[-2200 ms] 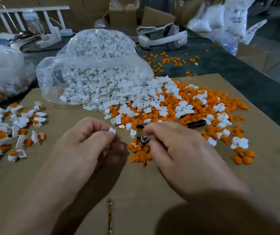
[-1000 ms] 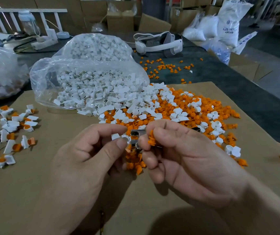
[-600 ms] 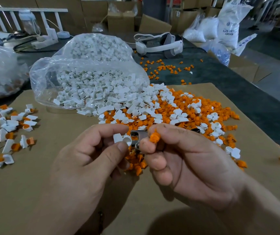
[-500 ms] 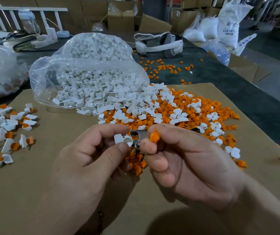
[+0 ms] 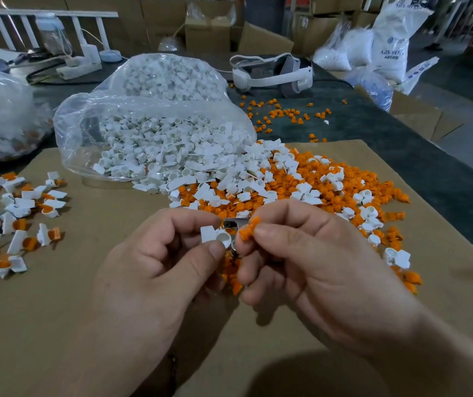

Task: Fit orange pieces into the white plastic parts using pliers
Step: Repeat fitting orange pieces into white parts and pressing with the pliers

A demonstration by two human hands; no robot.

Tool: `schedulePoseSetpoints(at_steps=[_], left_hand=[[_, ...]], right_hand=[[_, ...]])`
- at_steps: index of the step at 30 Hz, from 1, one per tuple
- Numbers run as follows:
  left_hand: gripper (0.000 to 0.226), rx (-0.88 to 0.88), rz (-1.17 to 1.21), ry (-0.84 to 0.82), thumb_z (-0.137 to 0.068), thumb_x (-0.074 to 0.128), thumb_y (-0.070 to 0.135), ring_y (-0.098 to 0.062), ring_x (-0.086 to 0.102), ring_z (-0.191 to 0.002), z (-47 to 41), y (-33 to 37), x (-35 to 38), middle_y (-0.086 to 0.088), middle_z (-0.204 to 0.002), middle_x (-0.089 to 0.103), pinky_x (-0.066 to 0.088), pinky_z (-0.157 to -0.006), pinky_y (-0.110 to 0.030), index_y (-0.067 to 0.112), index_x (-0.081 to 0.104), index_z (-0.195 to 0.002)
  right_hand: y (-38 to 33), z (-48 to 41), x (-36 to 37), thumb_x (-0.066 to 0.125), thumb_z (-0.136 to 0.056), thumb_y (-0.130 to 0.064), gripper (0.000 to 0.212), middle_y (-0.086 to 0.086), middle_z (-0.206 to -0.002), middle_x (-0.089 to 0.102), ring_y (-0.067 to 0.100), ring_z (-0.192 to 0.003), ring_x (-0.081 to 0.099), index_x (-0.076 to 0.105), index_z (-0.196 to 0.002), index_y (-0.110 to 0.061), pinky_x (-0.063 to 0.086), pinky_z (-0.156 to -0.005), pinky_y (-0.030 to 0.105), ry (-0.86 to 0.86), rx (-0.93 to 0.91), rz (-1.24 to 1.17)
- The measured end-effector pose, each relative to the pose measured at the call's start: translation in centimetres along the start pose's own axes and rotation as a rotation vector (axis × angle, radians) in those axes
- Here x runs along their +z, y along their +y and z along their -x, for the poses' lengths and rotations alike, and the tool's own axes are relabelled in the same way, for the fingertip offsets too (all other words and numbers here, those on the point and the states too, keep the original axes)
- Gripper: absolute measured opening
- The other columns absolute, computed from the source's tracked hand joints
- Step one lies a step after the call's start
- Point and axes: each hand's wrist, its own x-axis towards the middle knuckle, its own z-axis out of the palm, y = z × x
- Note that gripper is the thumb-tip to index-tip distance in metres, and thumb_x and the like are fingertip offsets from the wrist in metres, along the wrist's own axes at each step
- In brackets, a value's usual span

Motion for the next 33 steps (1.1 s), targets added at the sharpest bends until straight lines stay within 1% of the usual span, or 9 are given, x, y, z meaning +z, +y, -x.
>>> schedulePoseSetpoints(at_steps=[2, 4, 7, 11, 16, 23, 25, 28, 33], left_hand=[[0.033, -0.005, -0.050, 0.007, -0.066, 0.070, 0.051, -0.020, 0.067, -0.056, 0.1, 0.0, -0.1, 0.001, -0.067, 0.069, 0.050, -0.051, -0.030, 0.040, 0.073, -0.097], [0.033, 0.008, -0.120, -0.001, -0.068, 0.067, 0.054, -0.018, 0.069, -0.058, 0.2, 0.0, -0.2, 0.004, -0.072, 0.071, 0.053, -0.053, -0.033, 0.043, 0.072, -0.099], [0.032, 0.035, -0.187, -0.022, -0.072, 0.064, 0.055, -0.013, 0.070, -0.059, 0.3, 0.1, -0.3, 0.009, -0.075, 0.073, 0.057, -0.052, -0.031, 0.046, 0.070, -0.103], [0.030, 0.038, -0.194, -0.047, -0.074, 0.064, 0.054, -0.015, 0.071, -0.061, 0.3, 0.1, -0.4, 0.006, -0.075, 0.072, 0.057, -0.054, -0.036, 0.049, 0.069, -0.102], [0.028, 0.036, -0.148, -0.066, -0.075, 0.064, 0.046, -0.010, 0.070, -0.057, 0.3, 0.2, -0.2, 0.006, -0.069, 0.072, 0.054, -0.052, -0.019, 0.042, 0.072, -0.101], [0.028, -0.018, -0.083, -0.089, -0.073, 0.068, 0.043, -0.021, 0.070, -0.054, 0.2, 0.3, -0.4, -0.003, -0.065, 0.071, 0.053, -0.050, -0.030, 0.036, 0.075, -0.099], [0.024, -0.018, -0.091, -0.100, -0.072, 0.071, 0.040, -0.018, 0.070, -0.054, 0.3, 0.6, -0.1, 0.000, -0.064, 0.070, 0.052, -0.049, -0.027, 0.035, 0.075, -0.095], [0.011, -0.039, 0.016, -0.088, -0.074, 0.071, 0.021, -0.008, 0.065, -0.048, 0.4, 0.8, 0.6, 0.008, -0.058, 0.067, 0.049, -0.044, -0.020, 0.024, 0.074, -0.084], [0.010, -0.041, 0.056, -0.088, -0.072, 0.069, 0.017, -0.007, 0.062, -0.045, 0.2, 1.3, 1.0, 0.007, -0.054, 0.065, 0.048, -0.043, -0.019, 0.023, 0.073, -0.079]], right_hand=[[0.4, 0.4, 0.4, 0.060, -0.088, -0.027, 0.006, 0.003, -0.076, 0.068, 0.017, -0.065, 0.067, 0.066, -0.088, -0.026, 0.056, -0.056, 0.032, 0.134, -0.135, 0.482], [0.8, 0.7, 0.6, 0.058, -0.092, -0.033, 0.005, -0.010, -0.081, 0.064, 0.012, -0.074, 0.065, 0.063, -0.090, -0.034, 0.054, -0.061, 0.025, 0.203, -0.330, 0.925], [1.0, 0.6, 0.8, 0.056, -0.091, -0.033, 0.004, -0.019, -0.083, 0.057, 0.002, -0.083, 0.058, 0.059, -0.090, -0.034, 0.044, -0.066, 0.012, 0.228, -0.499, 1.240], [0.8, 0.5, 0.8, 0.054, -0.094, -0.031, 0.005, -0.018, -0.086, 0.055, 0.003, -0.084, 0.055, 0.059, -0.092, -0.031, 0.043, -0.067, 0.015, 0.182, -0.547, 1.296], [0.7, 0.4, 0.8, 0.050, -0.094, -0.031, 0.008, -0.017, -0.090, 0.054, 0.005, -0.084, 0.055, 0.058, -0.094, -0.028, 0.046, -0.066, 0.023, 0.128, -0.552, 1.365], [0.3, 0.6, 1.0, 0.049, -0.094, -0.031, 0.014, -0.015, -0.093, 0.056, 0.004, -0.084, 0.055, 0.061, -0.097, -0.025, 0.051, -0.066, 0.028, 0.106, -0.531, 1.429], [0.1, 0.6, 1.2, 0.050, -0.097, -0.029, 0.013, -0.013, -0.092, 0.057, 0.004, -0.083, 0.055, 0.062, -0.097, -0.023, 0.052, -0.065, 0.030, 0.086, -0.525, 1.466], [0.1, 0.6, 1.3, 0.053, -0.093, -0.026, 0.013, -0.011, -0.091, 0.059, 0.007, -0.082, 0.057, 0.064, -0.097, -0.021, 0.054, -0.064, 0.033, 0.085, -0.531, 1.490], [0.3, 0.6, 1.1, 0.051, -0.095, -0.028, 0.014, -0.013, -0.094, 0.059, 0.003, -0.083, 0.056, 0.063, -0.100, -0.023, 0.052, -0.065, 0.029, 0.098, -0.547, 1.470]])
